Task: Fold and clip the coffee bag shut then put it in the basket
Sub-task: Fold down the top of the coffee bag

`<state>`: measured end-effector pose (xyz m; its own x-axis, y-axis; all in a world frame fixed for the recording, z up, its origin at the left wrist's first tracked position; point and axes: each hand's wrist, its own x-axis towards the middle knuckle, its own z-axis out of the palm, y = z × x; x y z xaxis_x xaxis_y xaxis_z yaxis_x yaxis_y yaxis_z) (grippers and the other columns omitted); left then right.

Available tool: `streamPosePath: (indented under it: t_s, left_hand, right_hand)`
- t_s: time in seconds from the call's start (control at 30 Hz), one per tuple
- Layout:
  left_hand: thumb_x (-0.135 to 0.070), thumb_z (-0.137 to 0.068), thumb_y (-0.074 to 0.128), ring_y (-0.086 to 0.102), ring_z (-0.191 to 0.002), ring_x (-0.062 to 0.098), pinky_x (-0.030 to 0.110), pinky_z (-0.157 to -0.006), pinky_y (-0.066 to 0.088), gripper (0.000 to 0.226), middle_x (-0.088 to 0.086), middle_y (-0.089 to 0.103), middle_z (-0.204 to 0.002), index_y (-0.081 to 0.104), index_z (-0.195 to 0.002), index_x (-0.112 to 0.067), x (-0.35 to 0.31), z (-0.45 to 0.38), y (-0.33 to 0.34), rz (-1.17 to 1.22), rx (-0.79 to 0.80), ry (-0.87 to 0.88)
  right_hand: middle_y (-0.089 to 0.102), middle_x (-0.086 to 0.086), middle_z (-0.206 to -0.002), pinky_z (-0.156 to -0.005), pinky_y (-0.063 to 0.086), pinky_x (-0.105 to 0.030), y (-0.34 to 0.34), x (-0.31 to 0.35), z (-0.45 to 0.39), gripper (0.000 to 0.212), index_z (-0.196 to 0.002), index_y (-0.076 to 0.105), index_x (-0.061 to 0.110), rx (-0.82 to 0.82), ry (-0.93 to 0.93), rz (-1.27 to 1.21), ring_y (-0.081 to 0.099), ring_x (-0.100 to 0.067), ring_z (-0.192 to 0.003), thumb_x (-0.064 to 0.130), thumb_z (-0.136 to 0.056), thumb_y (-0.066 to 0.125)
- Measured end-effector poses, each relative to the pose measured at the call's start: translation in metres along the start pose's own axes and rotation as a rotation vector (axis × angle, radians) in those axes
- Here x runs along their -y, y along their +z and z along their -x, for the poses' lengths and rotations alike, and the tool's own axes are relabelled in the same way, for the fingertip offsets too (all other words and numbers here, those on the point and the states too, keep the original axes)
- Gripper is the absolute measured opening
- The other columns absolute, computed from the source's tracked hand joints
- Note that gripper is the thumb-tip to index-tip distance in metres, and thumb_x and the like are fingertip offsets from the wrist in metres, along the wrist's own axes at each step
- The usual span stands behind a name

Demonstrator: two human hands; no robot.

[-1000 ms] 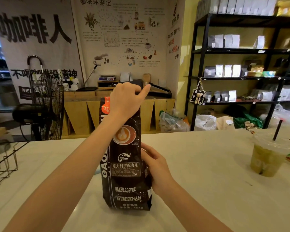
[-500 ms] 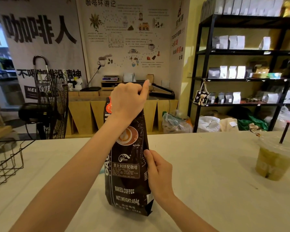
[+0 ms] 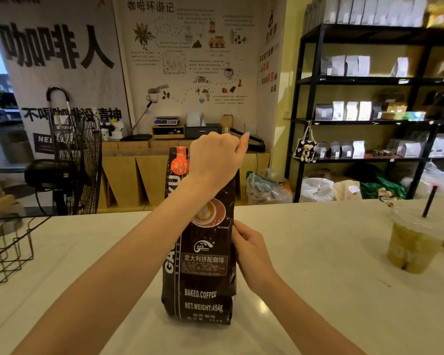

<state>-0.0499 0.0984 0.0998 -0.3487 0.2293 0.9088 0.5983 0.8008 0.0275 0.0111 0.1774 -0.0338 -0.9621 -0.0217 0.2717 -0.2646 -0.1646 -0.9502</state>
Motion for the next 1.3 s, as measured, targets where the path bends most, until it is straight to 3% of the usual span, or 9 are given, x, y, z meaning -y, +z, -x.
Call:
streamPosePath:
  t_s: [0.17, 0.37, 0.47, 0.57, 0.7, 0.8, 0.93, 1.07, 1.3]
  left_hand:
    - [-0.033, -0.091, 0.043, 0.039, -0.037, 0.016, 0.018, -0.039, 0.020, 0.053, 0.000, 0.038, -0.039, 0.055, -0.046, -0.007, 0.005, 0.006, 0.003, -0.029, 0.013, -0.007]
    - [-0.039, -0.093, 0.036, 0.046, -0.045, 0.020, 0.030, -0.047, 0.033, 0.054, 0.004, 0.044, -0.046, 0.053, -0.051, -0.010, 0.001, 0.004, 0.001, -0.047, 0.072, -0.024]
    - [-0.040, -0.092, 0.037, 0.047, -0.047, 0.019, 0.038, -0.049, 0.043, 0.049, 0.003, 0.046, -0.049, 0.054, -0.057, -0.010, 0.002, 0.007, -0.003, 0.017, 0.106, 0.016]
    - [-0.049, -0.088, 0.035, 0.057, -0.083, 0.018, 0.034, -0.078, 0.047, 0.046, 0.007, 0.062, -0.089, 0.059, -0.097, -0.010, 0.018, 0.016, -0.018, 0.221, 0.196, -0.023]
    - [-0.050, -0.068, 0.068, 0.034, -0.131, 0.017, 0.033, -0.103, 0.028, 0.090, 0.002, 0.034, -0.146, 0.023, -0.139, -0.019, 0.049, 0.056, -0.041, 0.415, 0.303, -0.468]
    - [-0.036, -0.053, 0.077, 0.057, -0.108, 0.013, 0.026, -0.086, 0.046, 0.097, 0.004, 0.053, -0.132, 0.030, -0.136, -0.017, 0.052, 0.092, -0.046, 0.843, 0.499, -0.900]
    - [-0.016, -0.060, 0.075, 0.071, -0.067, 0.016, 0.026, -0.055, 0.056, 0.041, -0.001, 0.075, -0.073, 0.060, -0.098, -0.012, 0.048, 0.114, -0.035, 1.170, 0.410, -1.126]
    - [-0.012, -0.061, 0.075, 0.071, -0.071, 0.021, 0.033, -0.065, 0.058, 0.029, 0.006, 0.073, -0.080, 0.064, -0.088, -0.013, 0.047, 0.115, -0.031, 1.206, 0.344, -1.123]
    - [-0.012, -0.070, 0.073, 0.071, -0.068, 0.022, 0.033, -0.062, 0.060, 0.023, 0.010, 0.073, -0.078, 0.065, -0.091, -0.008, 0.048, 0.113, -0.029, 1.219, 0.315, -1.215]
  right_hand:
    - [0.074, 0.005, -0.086, -0.076, 0.053, -0.020, -0.001, 0.005, 0.002, 0.026, -0.088, 0.072, 0.026, 0.073, 0.023, 0.068, 0.068, -0.008, -0.088, 0.024, -0.092, 0.047]
    - [0.072, 0.002, -0.094, -0.085, 0.050, -0.025, -0.003, 0.025, -0.015, 0.026, -0.099, 0.066, 0.019, 0.158, 0.027, -0.018, 0.066, -0.015, -0.096, 0.036, -0.083, 0.056]
    - [0.074, 0.002, -0.091, -0.076, 0.055, -0.023, -0.002, 0.032, -0.018, 0.021, -0.096, 0.066, 0.021, 0.165, -0.062, 0.046, 0.069, -0.014, -0.088, 0.021, -0.076, 0.070]
    - [0.074, -0.003, -0.091, -0.073, 0.057, -0.024, -0.006, 0.034, -0.022, 0.020, -0.095, 0.067, 0.018, 0.155, -0.066, 0.080, 0.070, -0.017, -0.087, 0.012, -0.076, 0.069]
    - [0.075, -0.004, -0.089, -0.071, 0.056, -0.025, -0.011, 0.034, -0.029, 0.027, -0.100, 0.066, 0.010, 0.210, -0.012, 0.032, 0.071, -0.019, -0.085, 0.013, -0.073, 0.068]
    - [0.076, -0.001, -0.083, -0.068, 0.056, -0.025, -0.012, 0.033, -0.032, 0.031, -0.096, 0.068, 0.013, 0.232, 0.013, -0.011, 0.071, -0.018, -0.079, 0.019, -0.066, 0.069]
    - [0.075, -0.004, -0.083, -0.066, 0.057, -0.026, -0.008, 0.034, -0.034, 0.036, -0.095, 0.068, 0.010, 0.190, 0.041, -0.032, 0.071, -0.019, -0.078, 0.018, -0.061, 0.072]
    - [0.075, -0.004, -0.083, -0.069, 0.057, -0.031, -0.005, 0.033, -0.035, 0.038, -0.086, 0.069, 0.014, 0.072, 0.035, 0.035, 0.072, -0.021, -0.079, 0.021, -0.050, 0.080]
    - [0.073, -0.009, -0.083, -0.059, 0.056, -0.023, -0.003, 0.036, -0.044, 0.017, -0.085, 0.068, 0.010, 0.071, 0.132, 0.042, 0.071, -0.017, -0.071, 0.008, -0.069, 0.074]
